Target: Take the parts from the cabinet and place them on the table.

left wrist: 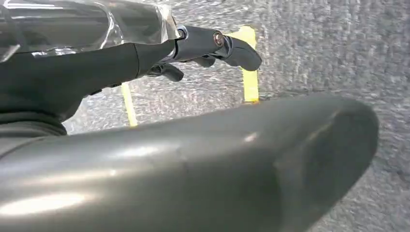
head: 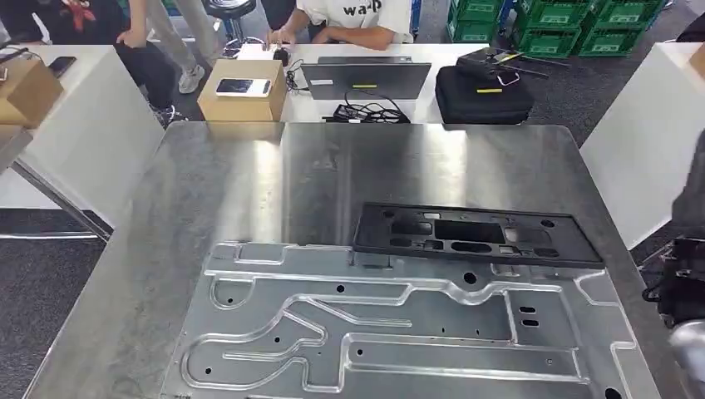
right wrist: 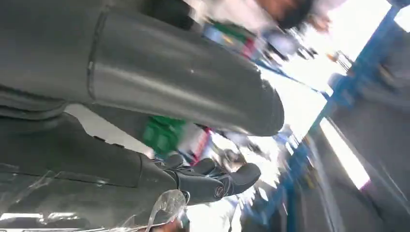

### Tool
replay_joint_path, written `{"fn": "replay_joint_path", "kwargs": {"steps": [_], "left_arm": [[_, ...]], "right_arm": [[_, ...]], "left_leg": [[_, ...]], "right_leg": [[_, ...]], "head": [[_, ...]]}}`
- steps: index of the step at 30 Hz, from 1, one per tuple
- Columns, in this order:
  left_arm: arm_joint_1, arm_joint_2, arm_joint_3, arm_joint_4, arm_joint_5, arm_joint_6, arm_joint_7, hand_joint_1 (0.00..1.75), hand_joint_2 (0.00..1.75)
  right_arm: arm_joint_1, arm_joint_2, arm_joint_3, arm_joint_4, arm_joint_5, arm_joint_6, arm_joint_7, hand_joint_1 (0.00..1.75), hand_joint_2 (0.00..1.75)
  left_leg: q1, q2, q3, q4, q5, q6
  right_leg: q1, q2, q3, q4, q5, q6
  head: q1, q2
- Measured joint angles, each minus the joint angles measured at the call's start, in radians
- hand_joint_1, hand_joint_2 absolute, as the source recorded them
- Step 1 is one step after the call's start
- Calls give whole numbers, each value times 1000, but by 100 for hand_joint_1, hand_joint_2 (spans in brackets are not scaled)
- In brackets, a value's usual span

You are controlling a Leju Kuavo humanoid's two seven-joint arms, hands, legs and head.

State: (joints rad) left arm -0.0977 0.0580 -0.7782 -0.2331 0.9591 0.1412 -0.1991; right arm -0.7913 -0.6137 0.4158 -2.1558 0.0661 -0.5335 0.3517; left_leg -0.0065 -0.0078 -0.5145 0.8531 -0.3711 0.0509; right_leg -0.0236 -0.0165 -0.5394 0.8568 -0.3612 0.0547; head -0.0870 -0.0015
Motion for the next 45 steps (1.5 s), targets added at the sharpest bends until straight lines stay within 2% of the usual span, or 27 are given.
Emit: {"fn": "replay_joint_path", "kwargs": {"steps": [4, 9, 13, 14, 15, 16, 18, 19, 20, 21, 22, 24, 25, 26, 27, 30, 31, 33, 34, 35, 36, 37, 39, 40, 41, 44, 45], "left_arm": [[0, -6, 13, 0, 18, 29, 16, 0, 0], [1, -13, 22, 0, 40, 39, 22, 0, 0], [2, -15, 23, 0, 50, 39, 22, 0, 0], [3, -17, 24, 0, 51, 39, 22, 0, 0], [3, -25, 24, 0, 53, 38, 22, 0, 0], [3, -25, 24, 0, 55, 39, 22, 0, 0], [2, -27, 25, 0, 64, 39, 21, 0, 0], [2, -27, 26, 0, 66, 39, 21, 0, 0], [2, -29, 27, 0, 69, 39, 21, 0, 0], [3, -31, 29, 0, 71, 38, 20, 0, 0], [4, -33, 31, 0, 73, 38, 19, 0, 0], [4, -37, 33, 0, 79, 35, 16, 0, 0], [4, -37, 37, 0, 79, 34, 15, 0, 0], [2, -37, 40, 0, 80, 34, 15, 0, 0], [1, -37, 42, 0, 80, 32, 14, 0, 0], [4, -39, 42, 0, 81, 30, 14, 0, 0], [4, -40, 43, 0, 81, 29, 15, 0, 0], [3, -41, 44, 0, 81, 29, 15, 0, 0], [3, -41, 45, 0, 81, 29, 15, 0, 0], [3, -41, 46, 0, 81, 29, 16, 0, 0], [3, -42, 46, 0, 81, 29, 17, 0, 0], [3, -42, 46, 0, 81, 29, 17, 0, 0], [2, -42, 46, 0, 81, 30, 17, 0, 0], [0, -42, 46, 0, 81, 31, 17, 0, 0], [-3, -42, 46, 0, 81, 32, 17, 0, 0], [-1, -42, 46, 0, 81, 32, 15, 0, 0], [1, -45, 46, 0, 80, 30, 14, 0, 0]], "right_arm": [[66, 52, -31, -100, 132, -139, 0, 0, 0], [164, 109, -36, -168, 236, -144, -52, 0, 0], [254, 158, -37, -207, 258, -144, -135, 0, 0], [275, 169, -39, -217, 263, -144, -152, 0, 0], [301, 175, -40, -223, 267, -144, -168, 0, 0], [323, 184, -40, -230, 269, -144, -184, 0, 0], [367, 199, -40, -237, 266, -144, -216, 0, 0], [391, 208, -38, -238, 262, -144, -232, 0, 0], [413, 217, -37, -238, 260, -144, -243, 0, 0], [433, 224, -35, -238, 261, -144, -252, 0, 0], [448, 227, -34, -238, 262, -144, -256, 0, 0], [467, 235, -31, -238, 259, -144, -260, 0, 0], [478, 240, -30, -238, 255, -144, -261, 0, 0], [488, 245, -29, -238, 249, -144, -261, 0, 0], [497, 252, -29, -238, 249, -144, -263, 0, 0], [515, 262, -25, -237, 249, -144, -264, 0, 0], [515, 262, -25, -237, 248, -144, -264, 0, 0], [526, 267, -25, -237, 248, -144, -264, 0, 0], [534, 271, -24, -237, 246, -144, -265, 0, 0], [540, 275, -22, -237, 241, -144, -267, 0, 0], [547, 277, -22, -237, 237, -144, -270, 0, 0], [551, 278, -22, -237, 236, -144, -274, 0, 0], [556, 279, -22, -237, 227, -144, -283, 0, 0], [559, 280, -22, -237, 226, -144, -286, 0, 0], [564, 282, -22, -237, 225, -144, -293, 0, 0], [575, 285, -21, -237, 217, -144, -302, 0, 0], [578, 285, -21, -237, 214, -144, -306, 0, 0]], "left_leg": [[-2, 0, -1, 3, -5, 2], [-1, 1, -1, 12, -12, 7], [-3, -1, -1, 20, -19, 17], [0, -1, 4, 16, -8, 22], [13, 1, 12, 4, -2, 25], [11, 0, 15, 4, -2, 26], [12, 1, 13, 5, -1, 28], [11, 1, 11, 6, -1, 28], [11, 0, 8, 7, 0, 29], [12, 0, 6, 8, 0, 28], [14, -2, 4, 11, 1, 26], [20, -3, 0, 23, -2, 18], [15, -3, -6, 29, -5, 7], [17, -4, -8, 28, -3, 1], [11, -5, -8, 34, -1, -4], [16, -7, -20, 33, 9, -22], [17, -2, -36, 67, -32, -25], [16, -2, -102, 243, -154, -30], [15, -2, -133, 337, -200, -30], [16, -2, -148, 393, -219, -28], [13, -2, -135, 390, -209, -23], [9, -2, -94, 337, -182, -15], [0, -2, 28, 139, -111, 3], [-5, -2, 89, 46, -94, 12], [-12, -2, 107, -1, -93, 13], [-14, -4, 90, 10, -76, 14], [-8, -2, 83, 3, -65, 22]], "right_leg": [[-3, 0, 0, 0, -1, 1], [-4, 0, 4, 0, -4, 6], [-5, -3, 12, -1, -7, 14], [-1, -3, 15, -1, -2, 20], [-7, -1, 6, 23, -25, 18], [1, 7, -8, 73, -65, 22], [-3, 11, -80, 255, -171, 29], [-4, 12, -115, 338, -207, 33], [-5, 11, -130, 376, -214, 35], [-7, 11, -117, 358, -194, 37], [-10, 11, -80, 294, -157, 39], [-19, 11, 41, 84, -74, 49], [-21, 16, 81, 15, -81, 52], [-10, 30, 69, 42, -64, 30], [-12, 30, 61, 39, -66, 27], [-15, 24, 48, 29, -58, -4], [-15, 24, 42, 28, -50, -14], [-11, 20, 24, 28, -38, -27], [-4, 12, 16, 28, -32, -29], [-1, 11, 9, 28, -27, -30], [3, 11, 1, 28, -20, -29], [6, 10, -5, 28, -15, -28], [7, 9, -12, 28, -6, -24], [6, 7, -13, 28, -3, -22], [12, 6, -19, 28, 2, -16], [9, 6, -22, 22, 25, -3], [11, 9, -27, 22, 31, 3]], "head": [[0, 0], [0, 0], [0, 0], [0, 0], [0, 0], [1, 0], [1, 0], [1, 0], [1, 0], [1, 0], [1, 0], [1, 0], [1, 0], [1, 0], [1, 0], [0, 0], [0, 0], [0, 0], [0, 0], [0, 0], [0, 0], [0, 0], [0, 0], [0, 0], [0, 0], [0, 0], [0, 0]]}}
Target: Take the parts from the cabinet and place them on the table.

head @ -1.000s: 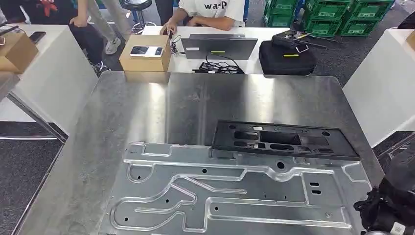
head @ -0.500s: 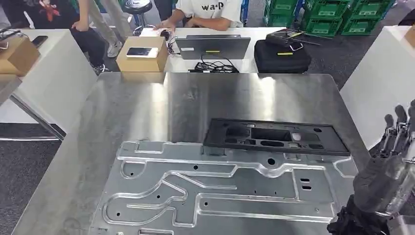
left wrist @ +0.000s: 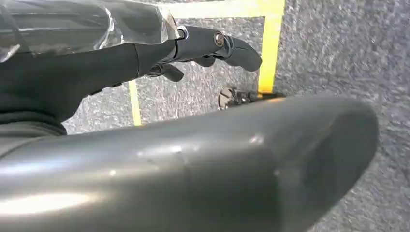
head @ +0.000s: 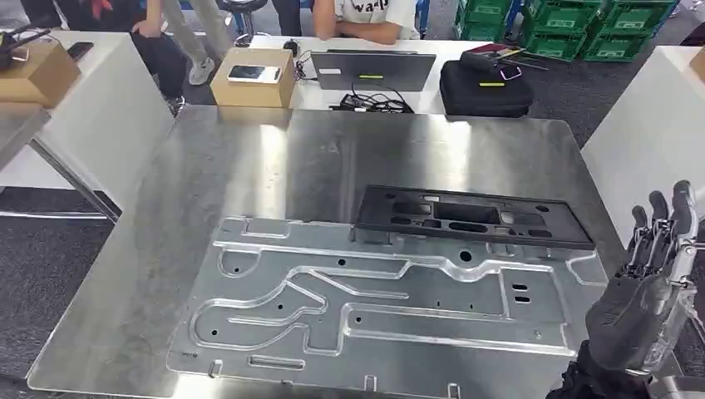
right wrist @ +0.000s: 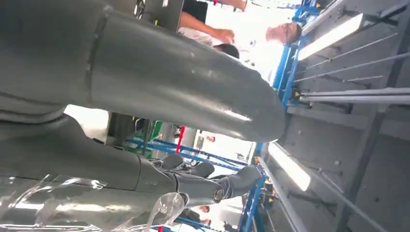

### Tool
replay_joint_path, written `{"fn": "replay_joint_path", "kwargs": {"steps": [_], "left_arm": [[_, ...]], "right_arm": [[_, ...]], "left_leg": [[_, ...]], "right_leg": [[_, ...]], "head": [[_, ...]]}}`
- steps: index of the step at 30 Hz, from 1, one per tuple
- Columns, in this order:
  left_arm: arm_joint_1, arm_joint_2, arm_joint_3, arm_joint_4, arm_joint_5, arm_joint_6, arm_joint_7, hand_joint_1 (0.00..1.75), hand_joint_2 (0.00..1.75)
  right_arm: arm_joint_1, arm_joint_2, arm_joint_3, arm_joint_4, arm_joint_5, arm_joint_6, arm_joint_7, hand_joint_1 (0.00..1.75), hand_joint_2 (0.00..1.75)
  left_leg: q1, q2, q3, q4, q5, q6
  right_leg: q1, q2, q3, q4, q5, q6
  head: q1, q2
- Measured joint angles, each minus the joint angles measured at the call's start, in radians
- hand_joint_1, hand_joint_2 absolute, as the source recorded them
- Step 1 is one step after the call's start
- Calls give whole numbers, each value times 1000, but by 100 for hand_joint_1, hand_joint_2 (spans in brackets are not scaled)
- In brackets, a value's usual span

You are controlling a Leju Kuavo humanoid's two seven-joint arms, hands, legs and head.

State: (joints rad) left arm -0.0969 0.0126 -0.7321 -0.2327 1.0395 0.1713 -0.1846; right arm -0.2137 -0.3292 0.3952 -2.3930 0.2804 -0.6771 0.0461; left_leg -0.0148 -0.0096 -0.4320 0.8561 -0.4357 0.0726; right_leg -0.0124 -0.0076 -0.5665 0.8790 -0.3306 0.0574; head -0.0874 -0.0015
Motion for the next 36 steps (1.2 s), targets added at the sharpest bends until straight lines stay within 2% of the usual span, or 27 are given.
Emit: {"fn": "replay_joint_path", "kwargs": {"steps": [1, 2, 4, 5, 6, 7, 9, 10, 11, 12, 14, 15, 16, 17, 19, 20, 21, 23, 25, 26, 27, 30, 31, 32, 34, 35, 36], "left_arm": [[-2, -2, 0, 0, -1, -2, 0, 0, 0], [-2, -1, 0, 0, -1, -2, -1, 0, 0], [-1, -1, 0, 0, -2, -8, -2, 0, 0], [-1, -1, 0, 0, -2, -14, -6, 0, 0], [-1, -2, 0, 0, -2, -18, -11, 0, 0], [-1, -2, 0, 0, -2, -21, -17, 0, 0], [-1, -2, 0, 0, -2, -26, -19, 0, 0], [-2, -4, 0, 0, -2, -26, -20, 0, 0], [-2, -8, 0, 0, -2, -26, -20, 0, 0], [-2, -8, 0, 0, -3, -27, -21, 0, 0], [-3, -10, 0, 0, -2, -29, -27, 0, 0], [-1, -8, 0, 1, -2, -29, -29, 0, 0], [0, -10, 0, 2, -2, -30, -31, 0, 0], [-2, -11, -1, 2, -3, -32, -33, 0, 0], [-2, -11, 0, 2, -2, -31, -35, 0, 0], [0, -11, 0, 2, -1, -31, -36, 0, 0], [1, -11, 0, 2, -1, -31, -36, 0, 0], [0, -11, -1, 2, -1, -31, -36, 0, 0], [-3, -11, 0, 2, -1, -31, -37, 0, 0], [-4, -11, 0, 2, -1, -31, -37, 0, 0], [-5, -11, 0, 2, -1, -31, -37, 0, 0], [-7, -11, 0, 2, -1, -31, -37, 0, 0], [-5, -15, 0, 2, -1, -32, -37, 0, 0], [-5, -15, 0, 2, -1, -32, -37, 0, 0], [-3, -15, 0, 2, 0, -32, -37, 0, 0], [-3, -16, 0, 2, 0, -34, -37, 0, 0], [-4, -16, 0, 2, -1, -35, -37, 0, 0]], "right_arm": [[2, 0, 1, 0, -6, 0, -4, 0, 0], [4, 1, 2, 0, -8, 0, -5, 0, 0], [8, 2, 2, 0, -13, 0, -8, 0, 0], [9, 3, 3, 1, -14, 0, -9, 0, 0], [9, 3, 3, 3, -14, 0, -11, 0, 0], [9, 3, 3, 3, -14, 0, -13, 0, 0], [9, 3, 4, 3, -14, 0, -16, 0, 0], [9, 3, 4, 3, -14, 0, -18, 0, 0], [9, 3, 4, 3, -14, 0, -19, 0, 0], [8, 3, 5, 3, -13, 0, -21, 0, 0], [10, 2, 5, 3, -11, 0, -22, 0, 0], [12, 3, 5, 3, -11, 0, -23, 0, 0], [12, 3, 5, 3, -9, 0, -24, 0, 0], [11, 3, 5, 3, -9, 0, -23, 0, 0], [13, 3, 6, 3, -8, 0, -24, 0, 0], [13, 3, 7, 3, -8, 0, -24, 0, 0], [13, 3, 7, 3, -8, 0, -24, 0, 0], [15, 4, 9, 3, -8, 0, -24, 0, 0], [14, 4, 11, 3, -8, 0, -25, 0, 0], [15, 4, 11, 3, -8, 0, -25, 0, 0], [15, 4, 11, 3, -7, 0, -26, 0, 0], [14, 4, 12, 3, -7, 0, -26, 0, 0], [14, 3, 13, 3, -6, 0, -27, 0, 0], [14, 4, 15, 3, -6, 0, -27, 0, 0], [14, 1, 16, 3, -5, 0, -27, 0, 0], [16, 2, 16, 3, -5, 0, -27, 0, 0], [17, 2, 18, 3, -5, 0, -27, 0, 0]], "left_leg": [[4, 2, -5, 0, 8, 5], [3, 2, -16, 1, 15, 11], [-1, 4, -35, 3, 30, 19], [-4, 4, -45, 6, 36, 21], [-7, 4, -54, 8, 41, 22], [-11, 4, -64, 9, 48, 23], [-18, 3, -76, 9, 60, 24], [-19, 3, -78, 10, 66, 23], [-26, 3, -82, 11, 69, 20], [-23, 4, -87, 11, 76, 15], [-20, 4, -95, 14, 87, 7], [-30, 3, -99, 15, 93, 1], [-24, 2, -111, 29, 69, -4], [-23, 2, -131, 79, 15, -16], [-4, 4, -194, 263, -103, -33], [1, 4, -219, 347, -136, -38], [3, 3, -224, 388, -136, -41], [6, 3, -162, 314, -73, -43], [6, 4, -45, 131, -14, -39], [6, 3, 13, 47, -21, -33], [-1, 2, 32, -2, -25, -27], [-3, 2, 12, 6, -14, -13], [8, 4, 2, -2, -2, 0], [7, 4, -4, 0, 6, 5], [5, 6, -25, 5, 20, 15], [4, 6, -34, 8, 26, 15], [2, 6, -47, 13, 32, 16]], "right_leg": [[-4, 4, -14, 21, -33, 3], [-2, 4, -37, 86, -96, 8], [-1, 5, -97, 281, -213, 13], [-1, 5, -113, 347, -235, 12], [-1, 5, -108, 366, -232, 10], [2, 5, -80, 337, -210, 5], [9, 7, 39, 161, -136, -17], [16, 9, 107, 61, -117, -33], [24, 6, 148, -6, -127, -46], [21, 5, 154, -27, -127, -44], [25, 5, 143, -24, -121, -45], [13, 3, 137, -34, -108, -50], [7, -1, 129, -35, -98, -50], [9, -4, 118, -34, -91, -53], [11, -7, 95, -28, -78, -53], [11, -7, 82, -25, -71, -53], [11, -7, 69, -21, -64, -52], [10, -7, 47, -14, -53, -48], [9, -6, 30, -6, -43, -42], [10, -6, 24, -4, -38, -38], [12, -6, 19, -3, -31, -33], [8, -5, 7, -1, -9, -19], [11, 3, 0, 6, -18, -13], [12, 8, -17, 42, -66, -6], [4, 7, -71, 211, -189, -1], [4, 7, -92, 285, -226, 0], [4, 7, -105, 350, -241, 0]], "head": [[0, 0], [0, 0], [0, 0], [0, 0], [0, 0], [0, 0], [0, 0], [0, 0], [0, 0], [0, 0], [0, 0], [0, 0], [0, 0], [-1, 0], [-2, 0], [-2, 0], [-1, 0], [-2, 0], [-2, 0], [-2, 0], [-1, 0], [-2, 0], [-2, 0], [-2, 0], [-1, 0], [-2, 0], [-2, 0]]}}
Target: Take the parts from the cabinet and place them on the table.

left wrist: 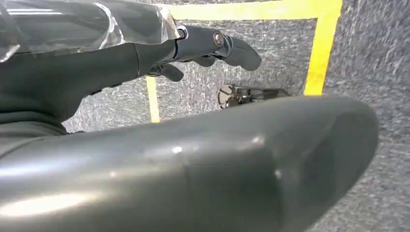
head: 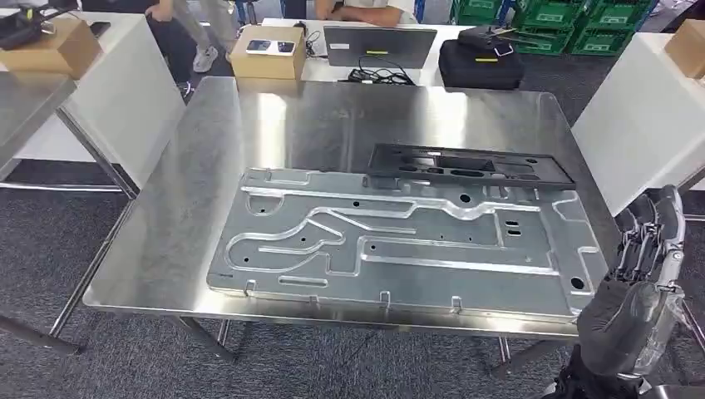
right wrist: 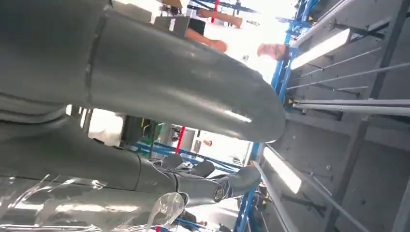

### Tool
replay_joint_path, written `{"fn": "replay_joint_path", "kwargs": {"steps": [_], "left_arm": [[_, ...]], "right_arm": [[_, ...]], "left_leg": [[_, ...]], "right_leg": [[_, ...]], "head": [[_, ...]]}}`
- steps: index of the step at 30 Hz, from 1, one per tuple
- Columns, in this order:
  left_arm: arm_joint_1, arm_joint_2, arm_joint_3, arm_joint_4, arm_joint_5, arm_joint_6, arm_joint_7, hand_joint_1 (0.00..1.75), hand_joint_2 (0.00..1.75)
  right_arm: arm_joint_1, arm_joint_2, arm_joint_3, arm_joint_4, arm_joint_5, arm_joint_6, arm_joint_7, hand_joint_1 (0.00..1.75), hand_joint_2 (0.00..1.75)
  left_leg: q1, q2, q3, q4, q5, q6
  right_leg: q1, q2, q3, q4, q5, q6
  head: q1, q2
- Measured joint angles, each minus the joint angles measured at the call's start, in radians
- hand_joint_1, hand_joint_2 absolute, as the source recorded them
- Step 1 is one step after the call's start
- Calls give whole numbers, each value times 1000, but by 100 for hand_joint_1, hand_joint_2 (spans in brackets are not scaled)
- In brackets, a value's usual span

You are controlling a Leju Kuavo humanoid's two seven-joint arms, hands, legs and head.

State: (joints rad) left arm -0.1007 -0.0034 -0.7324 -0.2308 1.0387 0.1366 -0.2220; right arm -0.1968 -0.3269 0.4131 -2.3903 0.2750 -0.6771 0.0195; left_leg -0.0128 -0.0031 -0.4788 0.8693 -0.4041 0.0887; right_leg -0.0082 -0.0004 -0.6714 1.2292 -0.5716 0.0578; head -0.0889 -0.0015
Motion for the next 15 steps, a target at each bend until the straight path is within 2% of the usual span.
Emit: {"fn": "replay_joint_path", "kwargs": {"steps": [1, 2, 3, 4, 5, 6, 8, 9, 10, 11, 12, 13, 14, 15], "left_arm": [[0, 0, 0, 0, 0, -2, -1, 0, 0], [0, 0, 0, 0, 0, -2, -1, 0, 0], [1, 0, 0, 0, 0, -3, -1, 0, 0], [1, 0, 0, 0, 0, -4, -2, 0, 0], [1, -1, 0, 0, 0, -8, -6, 0, 0], [-1, -1, 0, 0, 0, -10, -9, 0, 0], [-3, -1, 0, 0, 0, -12, -14, 0, 0], [-3, -1, 0, 0, 1, -12, -15, 0, 0], [-1, 1, 0, 1, 2, -12, -16, 0, 0], [1, 1, 0, 1, 2, -13, -17, 0, 0], [1, 1, 0, 1, 1, -15, -17, 0, 0], [1, 1, 0, 0, 1, -16, -17, 0, 0], [0, 1, 0, 1, 1, -17, -18, 0, 0], [0, 1, 0, 1, 1, -18, -18, 0, 0]], "right_arm": [[0, 0, 0, 0, 0, 0, 0, 0, 0], [0, 0, 0, 0, 0, 0, -2, 0, 0], [0, 0, 1, 0, 0, 0, -3, 0, 0], [-1, 0, 2, 0, 0, 1, -3, 0, 0], [-2, 0, 3, 0, 0, 1, -5, 0, 0], [-6, 0, 4, 0, 0, 1, -6, 0, 0], [-9, 0, 5, 0, 1, 2, -10, 0, 0], [-9, 0, 6, 0, 1, 2, -10, 0, 0], [-8, 0, 7, 0, 1, 2, -10, 0, 0], [-9, 0, 8, 0, 1, 2, -11, 0, 0], [-9, 0, 8, 0, 2, 2, -12, 0, 0], [-8, 0, 8, 0, 3, 2, -14, 0, 0], [-8, 0, 9, 0, 3, 2, -14, 0, 0], [-7, 0, 9, 0, 5, 2, -15, 0, 0]], "left_leg": [[-1, 0, -14, 5, 7, 0], [-2, 0, -24, 8, 13, -1], [-4, -1, -33, 10, 20, -3], [-5, -2, -39, 11, 25, -4], [-6, -1, -41, 12, 30, -7], [-11, -1, -44, 13, 35, -12], [-11, -1, -53, 15, 49, -21], [-10, -1, -54, 15, 55, -26], [-14, -2, -61, 21, 50, -32], [-10, -2, -74, 53, 8, -42], [-4, -2, -103, 129, -58, -49], [-1, -2, -136, 224, -120, -55], [4, -2, -165, 312, -163, -60], [7, -2, -181, 376, -180, -63]], "right_leg": [[0, 0, 14, 6, 18, -2], [1, 0, 46, -35, 51, -5], [1, 0, 96, -108, 87, -10], [2, 0, 158, -201, 114, -17], [5, 1, 226, -294, 115, -25], [11, 1, 261, -361, 104, -28], [13, 1, 253, -364, 103, -29], [13, 0, 249, -362, 108, -35], [0, -3, 245, -369, 120, -41], [1, -5, 235, -368, 128, -45], [0, -3, 223, -367, 137, -54], [2, -5, 210, -366, 146, -57], [3, -5, 197, -363, 154, -59], [3, -5, 183, -358, 161, -58]], "head": [[0, 0], [0, 0], [0, 0], [0, 0], [0, 0], [0, 0], [0, 0], [0, 0], [0, 0], [0, 0], [0, 0], [-1, 0], [0, 0], [0, 0]]}}
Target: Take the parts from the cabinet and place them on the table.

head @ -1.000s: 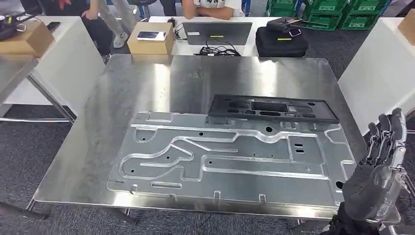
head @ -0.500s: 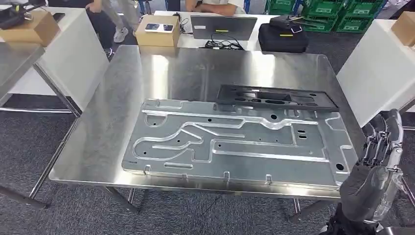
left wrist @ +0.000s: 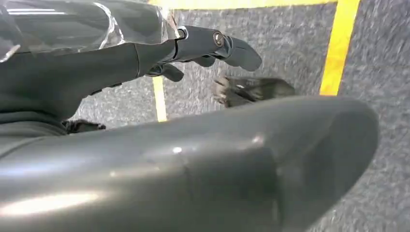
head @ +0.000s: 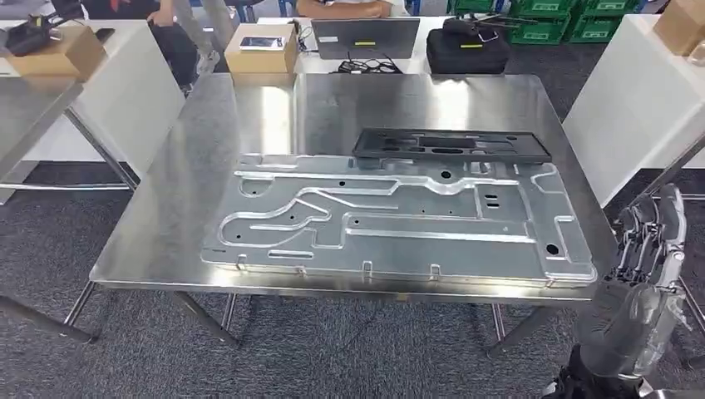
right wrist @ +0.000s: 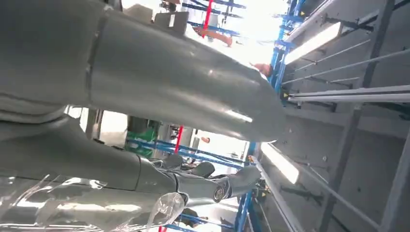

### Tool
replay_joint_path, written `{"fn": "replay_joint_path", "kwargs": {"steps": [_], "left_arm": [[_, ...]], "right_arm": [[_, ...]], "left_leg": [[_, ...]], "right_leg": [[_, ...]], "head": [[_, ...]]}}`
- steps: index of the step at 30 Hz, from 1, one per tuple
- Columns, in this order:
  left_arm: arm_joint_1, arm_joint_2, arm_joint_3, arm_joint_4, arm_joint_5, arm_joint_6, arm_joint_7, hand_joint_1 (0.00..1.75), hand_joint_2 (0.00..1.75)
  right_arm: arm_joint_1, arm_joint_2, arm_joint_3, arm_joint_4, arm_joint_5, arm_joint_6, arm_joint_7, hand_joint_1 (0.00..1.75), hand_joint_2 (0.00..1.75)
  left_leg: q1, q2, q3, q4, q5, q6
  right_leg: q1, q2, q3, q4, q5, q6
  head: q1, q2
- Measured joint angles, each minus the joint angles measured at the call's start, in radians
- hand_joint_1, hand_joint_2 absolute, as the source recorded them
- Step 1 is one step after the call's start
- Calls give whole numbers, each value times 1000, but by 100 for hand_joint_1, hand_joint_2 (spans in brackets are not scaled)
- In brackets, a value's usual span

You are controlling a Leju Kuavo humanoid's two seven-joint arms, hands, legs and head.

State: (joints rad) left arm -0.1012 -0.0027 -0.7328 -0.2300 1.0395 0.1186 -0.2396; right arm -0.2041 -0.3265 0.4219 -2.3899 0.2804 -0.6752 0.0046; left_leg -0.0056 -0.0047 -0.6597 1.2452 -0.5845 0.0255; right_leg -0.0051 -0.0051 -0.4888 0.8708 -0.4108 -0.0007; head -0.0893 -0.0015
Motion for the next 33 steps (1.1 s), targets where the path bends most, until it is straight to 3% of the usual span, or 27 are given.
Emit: {"fn": "replay_joint_path", "kwargs": {"steps": [1, 2, 4, 5, 6, 7, 9, 10, 11, 12, 14, 15, 16, 17, 19, 20, 21, 22, 24, 25, 26, 27, 29, 30, 31, 32, 33], "left_arm": [[0, 0, 0, 0, 0, -1, 0, 0, 0], [1, 0, 0, 0, 0, -1, 0, 0, 0], [0, 0, 0, 0, 1, -2, 0, 0, 0], [-2, 0, 0, 0, 1, -2, 0, 0, 0], [-4, 2, 0, 0, 1, -1, 0, 0, 0], [-7, 2, 0, 0, 1, -2, 0, 0, 0], [-6, 2, 0, 0, 1, -2, 0, 0, 0], [-3, -2, 0, 0, 1, -3, 0, 0, 0], [-4, -3, 0, 0, 1, -3, -1, 0, 0], [-3, -2, 0, 0, 2, -3, -2, 0, 0], [-3, -2, 0, 0, 2, -3, -3, 0, 0], [-2, -2, 0, 0, 2, -3, -5, 0, 0], [-2, -3, 0, 0, 2, -3, -6, 0, 0], [-1, -3, 0, 0, 1, -1, -6, 0, 0], [1, -3, 0, 0, 0, 3, -6, 0, 0], [0, -3, 0, 0, 0, 4, -6, 0, 0], [-1, -3, 0, 0, 0, 6, -6, 0, 0], [-4, -3, 0, 0, 0, 6, -6, 0, 0], [-6, -3, 0, 0, 1, 6, -6, 0, 0], [-5, -2, 0, 0, 1, 7, -6, 0, 0], [-2, -1, 0, 0, 1, 7, -6, 0, 0], [0, -2, -1, 0, 1, 7, -5, 0, 0], [0, -2, -2, 0, 1, 7, -5, 0, 0], [0, -2, -2, 0, 1, 7, -5, 0, 0], [1, -2, -2, 0, 1, 7, -5, 0, 0], [2, -2, -2, 0, 1, 7, -5, 0, 0], [3, -2, -2, 0, 1, 7, -5, 0, 0]], "right_arm": [[1, 0, 0, 0, 2, 0, 0, 0, 0], [2, 0, 0, 0, 2, 0, 0, 0, 0], [4, 0, 2, 0, 3, 0, -2, 0, 0], [4, 0, 2, 0, 3, 0, -2, 0, 0], [4, 0, 2, 0, 4, 0, -3, 0, 0], [4, 0, 2, 0, 4, 0, -3, 0, 0], [4, 0, 2, 0, 4, 0, -3, 0, 0], [4, 0, 3, 0, 5, 0, -3, 0, 0], [5, 0, 4, 0, 8, 0, -3, 0, 0], [5, -1, 5, 0, 15, 1, -2, 0, 0], [6, -4, 5, 0, 26, 3, 0, 0, 0], [8, -4, 6, 0, 38, 5, 4, 0, 0], [9, -4, 8, 0, 55, 7, 12, 0, 0], [9, -4, 8, 0, 77, 11, 24, 0, 0], [9, -4, 10, 0, 106, 14, 38, 0, 0], [9, -4, 11, 0, 111, 14, 42, 0, 0], [9, -4, 12, 0, 115, 15, 44, 0, 0], [9, -4, 13, 0, 119, 15, 44, 0, 0], [9, -4, 14, 0, 120, 15, 47, 0, 0], [10, -4, 15, 0, 120, 15, 50, 0, 0], [9, -4, 15, 0, 120, 16, 51, 0, 0], [9, -4, 15, 0, 120, 17, 52, 0, 0], [10, -4, 15, 0, 120, 18, 53, 0, 0], [11, -4, 16, 0, 120, 18, 54, 0, 0], [12, -4, 16, 0, 119, 18, 54, 0, 0], [13, -4, 16, 0, 118, 18, 54, 0, 0], [14, -4, 16, 0, 117, 18, 55, 0, 0]], "left_leg": [[2, 0, 6, 16, 14, -2], [2, 0, 35, -17, 46, 0], [0, 0, 144, -185, 117, 11], [-5, 0, 212, -289, 127, 23], [-14, 1, 271, -371, 122, 28], [-10, 1, 276, -400, 119, 32], [-15, 0, 261, -390, 127, 38], [-8, 1, 248, -399, 144, 46], [-4, 3, 241, -398, 154, 50], [-2, 4, 231, -397, 161, 56], [-3, 5, 207, -397, 178, 58], [-3, 5, 195, -397, 186, 56], [-3, 3, 184, -396, 195, 55], [-2, 0, 173, -394, 203, 52], [2, -8, 156, -387, 213, 44], [3, -12, 151, -381, 216, 40], [-1, -18, 145, -376, 218, 35], [-3, -24, 141, -374, 225, 27], [-4, -37, 129, -373, 240, 16], [-5, -46, 124, -372, 246, 10], [1, -41, 116, -358, 232, 6], [-2, -28, 92, -309, 187, 1], [3, -17, 13, -121, 81, -9], [4, -16, -18, -39, 51, -13], [6, -16, -33, 9, 44, -14], [7, -14, -22, 1, 58, -15], [7, -12, 15, -56, 89, -15]], "right_leg": [[1, 0, -15, 6, 7, 1], [2, 0, -26, 9, 14, 2], [5, 1, -44, 9, 30, 6], [4, 2, -49, 9, 37, 8], [10, 1, -54, 11, 42, 14], [10, -2, -57, 11, 51, 19], [5, -5, -62, 10, 66, 30], [13, -3, -66, 10, 72, 37], [6, 5, -82, 30, 38, 42], [3, 5, -101, 82, -23, 49], [-4, 5, -155, 253, -137, 61], [-6, 4, -176, 329, -163, 65], [-8, 4, -179, 370, -150, 67], [-9, 5, -160, 362, -110, 68], [-11, 10, -59, 222, -31, 67], [-14, 32, 11, 118, -25, 67], [-16, 67, 73, 32, -46, 65], [-16, 70, 87, -8, -58, 57], [-10, 53, 79, -7, -60, 48], [-17, 42, 74, -10, -54, 38], [-20, 30, 72, -13, -47, 29], [-19, 22, 66, -13, -42, 20], [-16, 2, 53, -13, -34, 12], [-15, -9, 48, -13, -31, 12], [-15, -20, 44, -12, -28, 12], [-14, -29, 41, -12, -26, 14], [-14, -38, 40, -12, -25, 16]], "head": [[0, 0], [0, 0], [0, 0], [0, 0], [0, 0], [0, 0], [0, 0], [0, 0], [0, 0], [2, 0], [1, 0], [2, 0], [1, 0], [1, 0], [1, 0], [2, 0], [2, 0], [1, 0], [2, 0], [1, 0], [1, 0], [1, 0], [1, 0], [1, 0], [1, 0], [1, 0], [1, 0]]}}
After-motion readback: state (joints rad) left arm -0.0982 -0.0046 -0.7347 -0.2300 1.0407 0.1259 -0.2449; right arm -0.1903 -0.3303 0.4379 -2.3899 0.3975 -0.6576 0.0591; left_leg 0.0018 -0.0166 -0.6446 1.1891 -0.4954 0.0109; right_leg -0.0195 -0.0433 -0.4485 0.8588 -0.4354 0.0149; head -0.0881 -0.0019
